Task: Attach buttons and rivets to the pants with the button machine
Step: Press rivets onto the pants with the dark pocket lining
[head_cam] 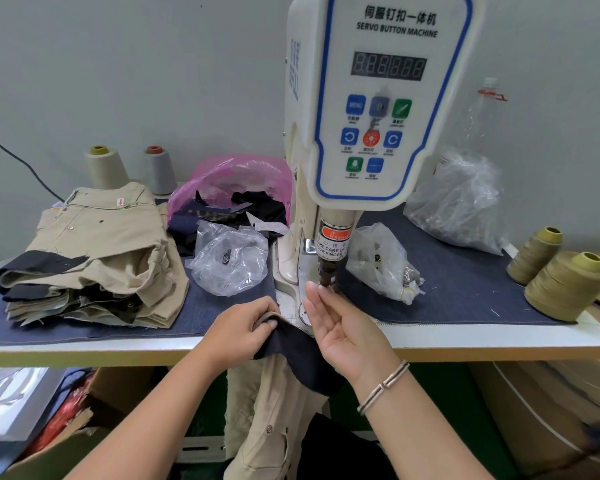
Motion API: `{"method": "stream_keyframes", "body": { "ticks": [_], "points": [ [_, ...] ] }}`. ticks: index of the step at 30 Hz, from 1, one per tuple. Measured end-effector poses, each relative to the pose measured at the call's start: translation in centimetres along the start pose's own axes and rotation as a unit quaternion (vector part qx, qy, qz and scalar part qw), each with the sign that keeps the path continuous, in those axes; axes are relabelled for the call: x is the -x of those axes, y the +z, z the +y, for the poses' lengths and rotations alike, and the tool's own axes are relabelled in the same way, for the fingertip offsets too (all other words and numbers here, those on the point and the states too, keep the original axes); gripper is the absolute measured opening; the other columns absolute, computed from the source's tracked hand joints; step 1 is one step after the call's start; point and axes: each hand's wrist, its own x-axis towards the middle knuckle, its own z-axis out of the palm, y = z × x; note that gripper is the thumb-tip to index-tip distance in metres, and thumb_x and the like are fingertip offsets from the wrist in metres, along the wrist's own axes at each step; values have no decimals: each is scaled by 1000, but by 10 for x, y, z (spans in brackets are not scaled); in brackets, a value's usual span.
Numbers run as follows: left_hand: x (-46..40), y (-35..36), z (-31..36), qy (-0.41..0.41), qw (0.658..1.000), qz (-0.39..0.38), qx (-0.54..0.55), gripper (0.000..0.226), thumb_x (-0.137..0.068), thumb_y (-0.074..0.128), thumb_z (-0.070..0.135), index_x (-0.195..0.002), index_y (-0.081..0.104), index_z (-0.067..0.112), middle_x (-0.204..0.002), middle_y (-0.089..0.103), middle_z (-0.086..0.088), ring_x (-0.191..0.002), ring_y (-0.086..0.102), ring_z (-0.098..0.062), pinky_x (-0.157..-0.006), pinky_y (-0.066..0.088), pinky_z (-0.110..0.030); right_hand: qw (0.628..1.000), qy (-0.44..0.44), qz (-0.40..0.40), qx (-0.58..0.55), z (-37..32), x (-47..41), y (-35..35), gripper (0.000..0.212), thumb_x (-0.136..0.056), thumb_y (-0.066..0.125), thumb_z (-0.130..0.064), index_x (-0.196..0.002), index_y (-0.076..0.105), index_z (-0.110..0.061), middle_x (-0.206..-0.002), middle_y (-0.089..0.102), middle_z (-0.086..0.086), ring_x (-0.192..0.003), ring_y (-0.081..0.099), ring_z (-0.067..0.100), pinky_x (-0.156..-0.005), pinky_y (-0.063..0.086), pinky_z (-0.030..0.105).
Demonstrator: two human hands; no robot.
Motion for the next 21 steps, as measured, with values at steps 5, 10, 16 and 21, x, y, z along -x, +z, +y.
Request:
{"method": "stream_keyframes", "body": {
  "ticks": [5, 10, 16, 21],
  "points": [
    [0, 1, 0, 0, 1000, 2, 0, 20, -91, 56, 17, -82, 53, 34, -74, 60, 18, -75, 54, -7, -77, 46, -38, 1000, -12, 8, 23, 0, 0, -5, 4, -87, 61, 1, -85, 62, 3, -77, 72, 19, -67, 73, 21, -54, 59, 30],
    [0, 1, -1, -1, 1000, 1, 1, 23, -91, 57, 16, -80, 52, 36, -71, 58, 22, -71, 52, -3, -74, 44, -35, 999, 2, 2, -36, -1, 1, -1, 5, -89, 58, 3, -85, 60, 6, -74, 71, 21, -63, 72, 24, -56, 58, 40],
    [-1, 1, 0, -5, 1000, 1, -1, 28, -91, 56, 15, -78, 50, 39, -71, 57, 27, -69, 50, 0, -69, 41, -29, 999, -31, -14, -28, -1, -2, -3, 6, -89, 57, 2, -89, 63, 2, -80, 73, 18, -67, 73, 21, -60, 59, 37],
    [0, 0, 2, -8, 1000, 1, 2, 28, -91, 56, 14, -78, 50, 38, -71, 58, 23, -71, 51, -1, -72, 42, -31, 995, -86, -12, 46, -1, -10, -13, 13, -86, 61, 3, -98, 62, -2, -82, 74, 15, -74, 73, 18, -63, 60, 29]
  ]
}}
